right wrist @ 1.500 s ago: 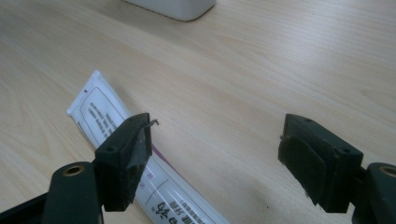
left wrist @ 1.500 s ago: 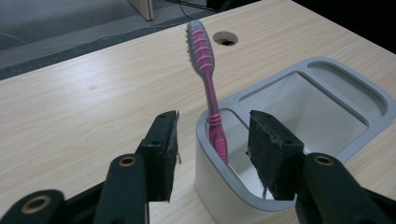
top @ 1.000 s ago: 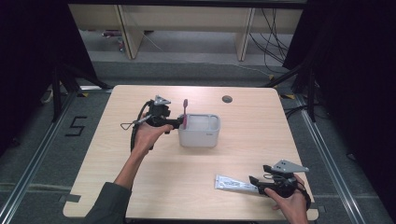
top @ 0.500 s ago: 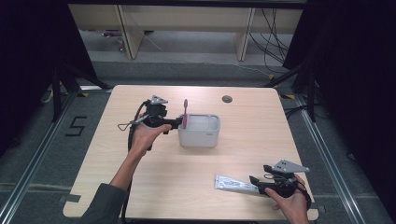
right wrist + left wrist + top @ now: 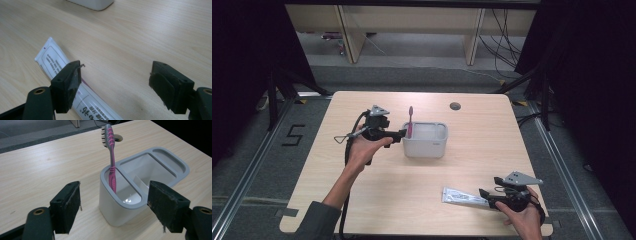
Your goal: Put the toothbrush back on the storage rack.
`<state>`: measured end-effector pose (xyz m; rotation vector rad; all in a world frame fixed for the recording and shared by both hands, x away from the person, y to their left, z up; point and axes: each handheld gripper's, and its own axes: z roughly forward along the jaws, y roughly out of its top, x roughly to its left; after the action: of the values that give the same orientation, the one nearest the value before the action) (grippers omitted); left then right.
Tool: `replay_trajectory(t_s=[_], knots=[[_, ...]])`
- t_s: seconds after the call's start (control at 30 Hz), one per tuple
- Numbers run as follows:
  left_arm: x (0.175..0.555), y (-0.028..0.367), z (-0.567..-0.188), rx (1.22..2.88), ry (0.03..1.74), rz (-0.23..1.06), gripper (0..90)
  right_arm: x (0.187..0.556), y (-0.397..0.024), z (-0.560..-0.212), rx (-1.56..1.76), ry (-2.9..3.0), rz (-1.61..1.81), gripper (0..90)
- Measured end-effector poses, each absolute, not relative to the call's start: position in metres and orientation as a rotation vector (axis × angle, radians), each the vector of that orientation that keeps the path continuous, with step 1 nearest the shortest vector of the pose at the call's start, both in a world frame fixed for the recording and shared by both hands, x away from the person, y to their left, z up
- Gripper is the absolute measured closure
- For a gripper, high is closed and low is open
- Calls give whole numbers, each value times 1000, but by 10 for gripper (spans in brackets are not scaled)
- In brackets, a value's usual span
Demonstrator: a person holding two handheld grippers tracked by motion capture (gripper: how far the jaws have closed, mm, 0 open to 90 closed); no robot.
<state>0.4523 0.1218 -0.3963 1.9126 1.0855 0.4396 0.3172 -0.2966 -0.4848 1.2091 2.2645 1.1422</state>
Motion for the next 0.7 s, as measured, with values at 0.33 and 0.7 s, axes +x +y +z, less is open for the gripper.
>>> replay_trajectory(t_s=[0.33, 0.7], knots=[[437, 130, -397, 1912, 1060, 419, 244, 317, -296, -485, 1216, 2265, 1144, 260], [417, 144, -396, 1898, 1041, 429, 231, 317, -296, -485, 1209, 2260, 1148, 260]])
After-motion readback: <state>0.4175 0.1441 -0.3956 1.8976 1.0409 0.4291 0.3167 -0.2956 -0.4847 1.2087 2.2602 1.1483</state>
